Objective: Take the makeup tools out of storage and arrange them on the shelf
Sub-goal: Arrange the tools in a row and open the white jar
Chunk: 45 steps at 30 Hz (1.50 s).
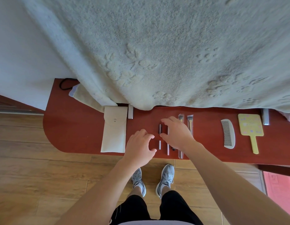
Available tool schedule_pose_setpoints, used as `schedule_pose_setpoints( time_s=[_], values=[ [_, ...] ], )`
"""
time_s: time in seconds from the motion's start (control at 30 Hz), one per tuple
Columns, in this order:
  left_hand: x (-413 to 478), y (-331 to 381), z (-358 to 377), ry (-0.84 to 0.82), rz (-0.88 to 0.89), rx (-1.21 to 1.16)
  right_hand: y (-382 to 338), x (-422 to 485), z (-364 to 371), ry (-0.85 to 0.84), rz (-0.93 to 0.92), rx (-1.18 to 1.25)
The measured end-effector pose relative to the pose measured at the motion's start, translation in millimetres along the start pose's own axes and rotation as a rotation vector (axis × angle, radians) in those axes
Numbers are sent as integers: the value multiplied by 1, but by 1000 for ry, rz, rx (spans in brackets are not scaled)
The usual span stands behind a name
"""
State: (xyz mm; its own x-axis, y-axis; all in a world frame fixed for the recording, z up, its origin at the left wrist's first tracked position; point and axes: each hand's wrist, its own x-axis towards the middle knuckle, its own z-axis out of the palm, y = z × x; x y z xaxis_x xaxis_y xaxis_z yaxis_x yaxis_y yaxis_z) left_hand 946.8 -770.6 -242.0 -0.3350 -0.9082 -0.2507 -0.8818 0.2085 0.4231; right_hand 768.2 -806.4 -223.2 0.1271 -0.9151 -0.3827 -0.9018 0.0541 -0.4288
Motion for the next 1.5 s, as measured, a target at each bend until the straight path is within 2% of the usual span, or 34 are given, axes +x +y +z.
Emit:
schedule_pose_setpoints(
  time_s=[0.6, 0.87, 1.07, 1.27, 1.5],
  values=[
    [-28, -65, -46, 72, -133, -118, -60, -2, 7, 40, -7, 70],
    [-31, -106, -58, 107, -292, -120, -82, -2, 19, 24, 31, 99],
    [-22, -120, -59, 117, -437, -205, -87, -5, 29, -37, 73, 24],
    [-14, -121, -60, 99, -437, -303, -88, -8, 45, -102, 83, -51],
    [-14, -125, -60, 90, -442, -479, -85, -10, 54, -91, 74, -97]
  ],
)
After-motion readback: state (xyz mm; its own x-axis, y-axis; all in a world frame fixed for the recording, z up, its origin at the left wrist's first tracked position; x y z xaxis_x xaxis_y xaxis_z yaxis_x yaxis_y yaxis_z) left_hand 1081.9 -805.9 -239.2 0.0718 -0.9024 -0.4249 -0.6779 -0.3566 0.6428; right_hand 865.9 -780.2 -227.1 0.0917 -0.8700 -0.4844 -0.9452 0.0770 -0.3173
